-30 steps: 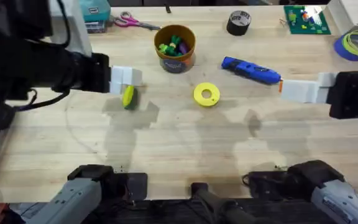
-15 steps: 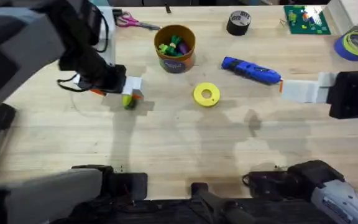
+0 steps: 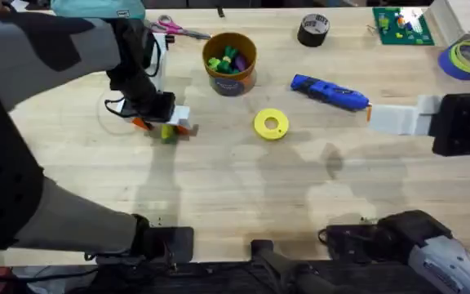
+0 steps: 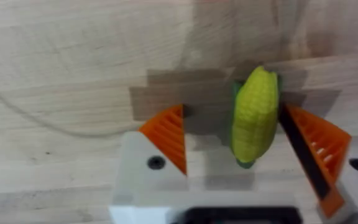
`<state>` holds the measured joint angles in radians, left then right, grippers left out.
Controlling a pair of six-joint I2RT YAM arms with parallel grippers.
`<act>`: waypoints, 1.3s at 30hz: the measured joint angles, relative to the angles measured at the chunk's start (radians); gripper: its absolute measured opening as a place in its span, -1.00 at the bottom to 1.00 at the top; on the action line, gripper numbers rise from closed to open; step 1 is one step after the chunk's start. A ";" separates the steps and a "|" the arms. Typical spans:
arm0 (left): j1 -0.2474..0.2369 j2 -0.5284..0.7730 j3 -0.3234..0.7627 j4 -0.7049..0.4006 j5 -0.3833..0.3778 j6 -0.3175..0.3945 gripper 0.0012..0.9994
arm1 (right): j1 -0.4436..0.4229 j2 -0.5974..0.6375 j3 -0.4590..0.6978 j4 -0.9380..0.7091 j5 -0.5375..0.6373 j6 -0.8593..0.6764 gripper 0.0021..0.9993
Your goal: Pick up the gripper from the table and insert it into the empty holder that is missing its gripper. Then pick up a screw, insert it into the mounting hole, and use the screwdriver to tighten it. Finally, clean up the table by picking up the vegetable and placing it into the bucket.
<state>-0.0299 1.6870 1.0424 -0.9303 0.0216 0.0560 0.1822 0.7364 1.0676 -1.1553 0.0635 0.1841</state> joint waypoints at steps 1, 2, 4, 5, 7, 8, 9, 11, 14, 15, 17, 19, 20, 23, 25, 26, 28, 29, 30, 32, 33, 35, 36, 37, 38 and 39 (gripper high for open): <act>0.000 0.001 0.001 0.002 0.001 0.001 0.54 | 0.000 0.000 0.000 0.000 0.000 0.000 0.99; 0.000 0.001 0.001 0.004 0.004 0.002 0.31 | 0.000 0.000 0.000 0.000 0.000 0.000 0.99; 0.000 0.001 0.001 0.004 0.008 0.004 -0.20 | 0.000 0.000 0.000 0.000 0.000 0.000 0.99; -0.001 0.001 0.002 0.005 0.007 0.007 -0.44 | 0.000 0.000 0.000 0.000 0.000 0.000 0.99; -0.001 0.001 0.006 0.006 0.008 0.006 -0.78 | 0.000 0.000 0.000 0.000 0.000 0.000 0.99; -0.001 0.000 0.007 0.007 0.007 0.010 -0.93 | 0.000 0.000 0.000 0.000 0.000 0.000 0.99; -0.001 0.001 0.008 0.007 0.007 0.009 -0.95 | 0.000 0.000 0.000 0.000 0.000 0.000 0.99; -0.001 0.001 0.008 0.007 0.008 0.008 -0.94 | 0.000 0.000 0.000 0.000 0.000 0.000 0.99; -0.001 0.001 0.008 0.009 0.008 -0.001 -0.94 | 0.000 0.000 0.000 0.000 0.000 0.000 0.99; -0.001 0.001 0.008 0.010 0.008 -0.005 -0.94 | 0.000 0.000 0.000 -0.001 0.000 0.000 0.99; -0.001 0.001 0.008 0.011 0.008 -0.011 -0.94 | 0.000 0.000 0.000 0.000 0.000 0.000 0.99; -0.001 0.002 0.014 0.013 0.008 -0.014 -0.94 | 0.000 0.000 0.000 -0.001 0.000 0.000 0.99; -0.001 0.006 0.027 0.014 0.008 -0.015 -0.94 | 0.000 0.000 0.000 0.000 0.000 0.000 0.99; -0.001 0.020 0.107 -0.005 0.016 -0.019 -0.94 | 0.000 0.000 0.000 0.000 0.000 0.000 0.99; -0.001 0.021 0.188 -0.030 0.030 -0.019 -0.94 | 0.000 0.000 0.000 0.000 0.000 0.000 0.99; -0.002 0.021 0.233 -0.045 0.039 -0.019 -0.94 | 0.000 0.000 0.000 0.000 0.000 0.000 0.99; -0.009 0.021 0.337 -0.056 0.049 -0.019 -0.94 | 0.000 0.000 0.000 0.000 0.000 0.000 0.99; -0.015 0.021 0.384 -0.056 0.053 -0.019 -0.94 | 0.000 0.000 0.000 0.000 0.000 0.000 0.99; -0.023 0.021 0.425 -0.057 0.056 -0.018 -0.94 | 0.000 0.000 0.000 0.000 0.000 0.000 0.99; -0.048 0.021 0.506 -0.054 0.062 -0.018 -0.94 | 0.000 0.000 0.000 0.000 0.000 0.000 0.99; -0.063 0.020 0.538 -0.045 0.063 -0.018 -0.94 | 0.000 0.000 0.000 0.001 0.000 0.000 0.99; -0.096 0.019 0.584 -0.026 0.064 -0.018 -0.94 | 0.000 0.000 0.000 0.003 0.000 0.000 0.99; -0.113 0.019 0.598 -0.013 0.065 -0.018 -0.94 | 0.000 0.000 0.000 0.002 0.000 0.000 0.99; -0.134 0.019 0.608 0.005 0.065 -0.018 -0.94 | 0.000 0.000 0.000 0.003 0.000 0.000 0.99; -0.149 0.019 0.611 0.018 0.065 -0.018 -0.94 | 0.000 0.000 0.000 0.003 0.000 0.000 0.99; -0.171 0.019 0.612 0.033 0.065 -0.018 -0.94 | 0.000 0.000 0.000 0.003 0.000 0.000 0.99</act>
<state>-0.2009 1.7061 1.6539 -0.8978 0.0868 0.0376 0.1822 0.7364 1.0676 -1.1526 0.0635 0.1841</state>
